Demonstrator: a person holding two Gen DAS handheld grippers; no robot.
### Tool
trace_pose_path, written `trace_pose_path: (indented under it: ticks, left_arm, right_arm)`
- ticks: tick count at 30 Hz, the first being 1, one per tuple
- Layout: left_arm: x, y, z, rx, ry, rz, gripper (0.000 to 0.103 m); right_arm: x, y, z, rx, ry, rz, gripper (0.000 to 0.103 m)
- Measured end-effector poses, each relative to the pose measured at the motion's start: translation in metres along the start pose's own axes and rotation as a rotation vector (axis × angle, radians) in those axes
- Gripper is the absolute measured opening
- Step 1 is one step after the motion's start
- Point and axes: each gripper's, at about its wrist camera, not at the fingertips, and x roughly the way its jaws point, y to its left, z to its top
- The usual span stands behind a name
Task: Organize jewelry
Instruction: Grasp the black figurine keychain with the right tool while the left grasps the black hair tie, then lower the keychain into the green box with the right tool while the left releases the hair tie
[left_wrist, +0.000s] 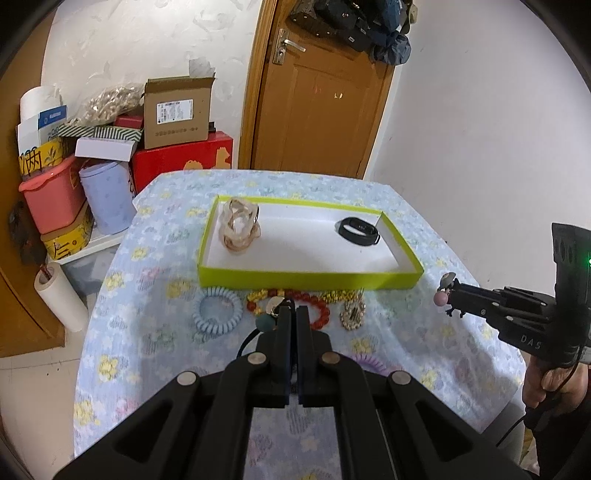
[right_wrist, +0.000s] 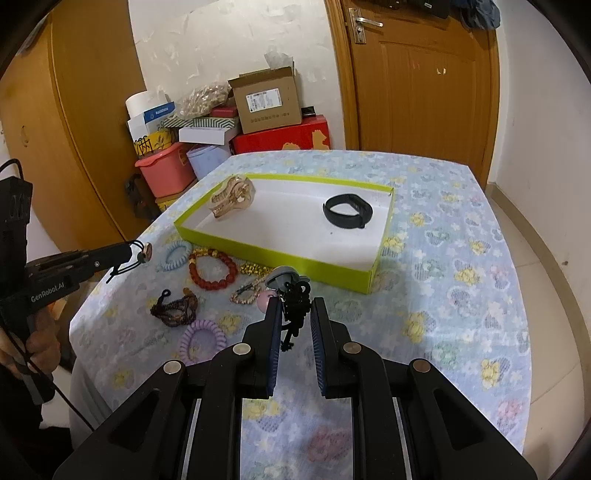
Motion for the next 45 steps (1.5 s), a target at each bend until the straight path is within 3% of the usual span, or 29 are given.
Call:
trace_pose_path:
  ticks: [22,36,45]
  left_arm:
    - [0.08,0.044,0.058,-0.049,0.041,0.04,0.002]
    - [0.131,0.059,0.06,-0.056,0.116,0.087,0.002]
    - [0.139,0.061,0.056,-0.05,0.131,0.133,0.003]
  right_arm:
    - [0.05,-0.029,0.047,0.013,0.006,-0.035,0.016]
    - [0.102,-0.048,0.058,0.024,0.1,-0.073,0.017]
    - [0.109,-0.048,0.058,0.021,0.13,-0.081,0.017]
